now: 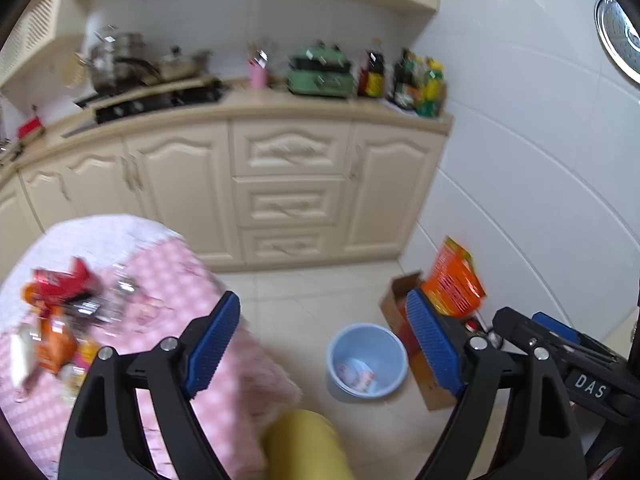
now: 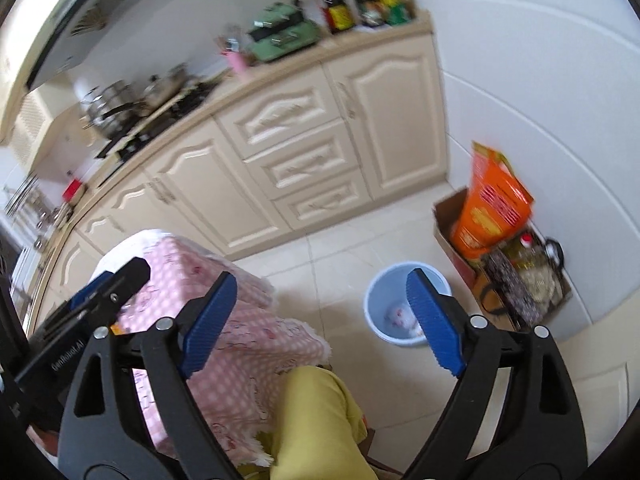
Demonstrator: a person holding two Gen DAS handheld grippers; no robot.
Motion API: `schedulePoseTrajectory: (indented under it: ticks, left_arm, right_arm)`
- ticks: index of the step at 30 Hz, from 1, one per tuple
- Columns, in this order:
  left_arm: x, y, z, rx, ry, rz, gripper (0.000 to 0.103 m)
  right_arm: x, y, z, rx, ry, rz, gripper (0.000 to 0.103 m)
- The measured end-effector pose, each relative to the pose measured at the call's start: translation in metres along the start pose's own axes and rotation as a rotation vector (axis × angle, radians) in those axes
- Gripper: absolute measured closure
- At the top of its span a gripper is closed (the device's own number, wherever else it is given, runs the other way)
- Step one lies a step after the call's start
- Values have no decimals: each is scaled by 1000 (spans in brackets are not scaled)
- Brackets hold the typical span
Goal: Collect trash
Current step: 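Swing both tools back toward the table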
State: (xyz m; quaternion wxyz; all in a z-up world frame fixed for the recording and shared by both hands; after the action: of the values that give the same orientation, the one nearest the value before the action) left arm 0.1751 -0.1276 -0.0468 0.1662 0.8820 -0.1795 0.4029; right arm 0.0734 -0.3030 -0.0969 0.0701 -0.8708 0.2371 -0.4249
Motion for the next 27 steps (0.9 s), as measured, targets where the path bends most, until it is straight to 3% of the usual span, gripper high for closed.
schedulePoseTrajectory:
  ticks: [9, 15, 27]
  left_arm:
    - [11, -85, -58, 112, 95, -74, 19]
    - [2, -151, -79, 182, 90, -135, 20]
    - [-59, -261, -104, 312, 41, -290, 20]
  right_arm:
    - [-3, -96, 4, 130, -3, -146, 14]
    - [-18, -161, 14, 212, -32, -244, 13]
    - [-80, -265, 53, 320, -182, -454, 13]
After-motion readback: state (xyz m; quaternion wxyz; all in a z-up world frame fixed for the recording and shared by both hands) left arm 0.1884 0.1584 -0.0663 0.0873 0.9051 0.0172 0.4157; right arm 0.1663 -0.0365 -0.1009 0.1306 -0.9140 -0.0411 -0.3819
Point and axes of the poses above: each gripper's, at about its wrist camera, not at the fingertips, and z roughly the way its jaws point, y to its right, x to its top, the point moved 5 cm from there along z, roughly the way its jaws point, and after that the axes turned 5 degrees about -z, right-handed, at the moved point
